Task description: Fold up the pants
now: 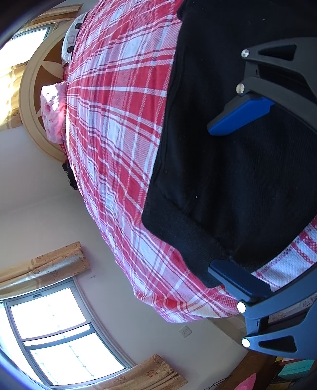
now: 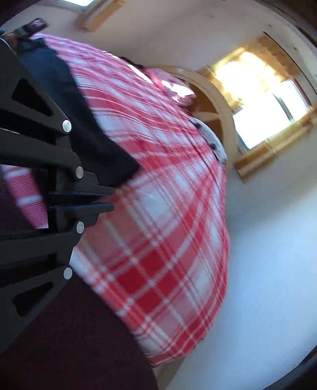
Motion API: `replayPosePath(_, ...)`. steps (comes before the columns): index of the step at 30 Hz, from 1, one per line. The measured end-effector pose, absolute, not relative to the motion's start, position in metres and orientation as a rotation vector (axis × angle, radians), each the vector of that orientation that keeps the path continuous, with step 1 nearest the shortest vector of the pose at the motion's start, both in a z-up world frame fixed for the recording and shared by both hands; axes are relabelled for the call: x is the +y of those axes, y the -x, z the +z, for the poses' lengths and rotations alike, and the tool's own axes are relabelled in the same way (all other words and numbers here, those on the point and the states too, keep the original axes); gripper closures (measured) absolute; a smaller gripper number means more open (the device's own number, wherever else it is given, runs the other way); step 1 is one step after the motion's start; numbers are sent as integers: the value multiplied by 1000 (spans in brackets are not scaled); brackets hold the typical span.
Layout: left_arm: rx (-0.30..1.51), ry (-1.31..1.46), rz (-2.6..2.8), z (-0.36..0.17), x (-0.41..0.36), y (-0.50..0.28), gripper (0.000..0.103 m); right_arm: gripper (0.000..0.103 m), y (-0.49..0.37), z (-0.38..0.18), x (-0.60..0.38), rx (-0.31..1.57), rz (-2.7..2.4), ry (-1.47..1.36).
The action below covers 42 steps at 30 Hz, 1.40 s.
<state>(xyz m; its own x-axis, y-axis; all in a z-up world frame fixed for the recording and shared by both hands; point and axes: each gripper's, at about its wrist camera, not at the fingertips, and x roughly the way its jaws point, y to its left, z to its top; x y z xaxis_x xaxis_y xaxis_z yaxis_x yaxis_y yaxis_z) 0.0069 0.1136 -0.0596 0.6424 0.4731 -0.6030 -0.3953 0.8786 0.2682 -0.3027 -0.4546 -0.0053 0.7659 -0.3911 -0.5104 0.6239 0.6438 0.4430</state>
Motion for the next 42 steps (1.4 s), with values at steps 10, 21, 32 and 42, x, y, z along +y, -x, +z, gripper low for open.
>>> replayPosePath(10,766,-48,401,-53,131,-9,0,97,258,-48,-437,700,-682,-581)
replayPosePath(21,601,-174,240,-7,89,17,0,96,200,18,-331,539,-632,-294)
replayPosePath(32,779,-117,-57,-56,69,10,0,96,87,-40,-210,641,-237,-190)
replayPosePath(42,800,-50,-113,-50,80,13,0,96,145,-39,-184,578,-272,-212)
